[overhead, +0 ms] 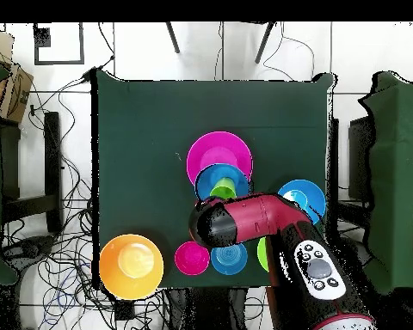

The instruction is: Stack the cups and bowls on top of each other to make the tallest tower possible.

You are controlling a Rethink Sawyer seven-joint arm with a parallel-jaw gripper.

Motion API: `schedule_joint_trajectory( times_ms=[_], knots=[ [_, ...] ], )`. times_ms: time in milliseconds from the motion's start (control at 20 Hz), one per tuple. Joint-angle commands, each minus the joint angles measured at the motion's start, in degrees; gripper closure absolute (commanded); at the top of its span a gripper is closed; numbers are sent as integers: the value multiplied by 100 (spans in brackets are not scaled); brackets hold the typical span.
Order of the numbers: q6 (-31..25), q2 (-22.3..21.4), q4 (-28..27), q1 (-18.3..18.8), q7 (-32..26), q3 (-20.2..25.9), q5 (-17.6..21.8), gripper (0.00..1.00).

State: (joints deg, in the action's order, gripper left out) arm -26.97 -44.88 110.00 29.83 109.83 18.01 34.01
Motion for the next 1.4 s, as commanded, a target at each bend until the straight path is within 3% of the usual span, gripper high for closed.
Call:
schedule_joint_trajectory(
  times_ms=[50,750,1400],
  knots=[
    [104,154,-267,-106,69,3,237,0],
    [-293,55,-405,-77,-39,216,-119,0],
    [-998,491,-1348,-364,-166,272,-409,0]
  ],
)
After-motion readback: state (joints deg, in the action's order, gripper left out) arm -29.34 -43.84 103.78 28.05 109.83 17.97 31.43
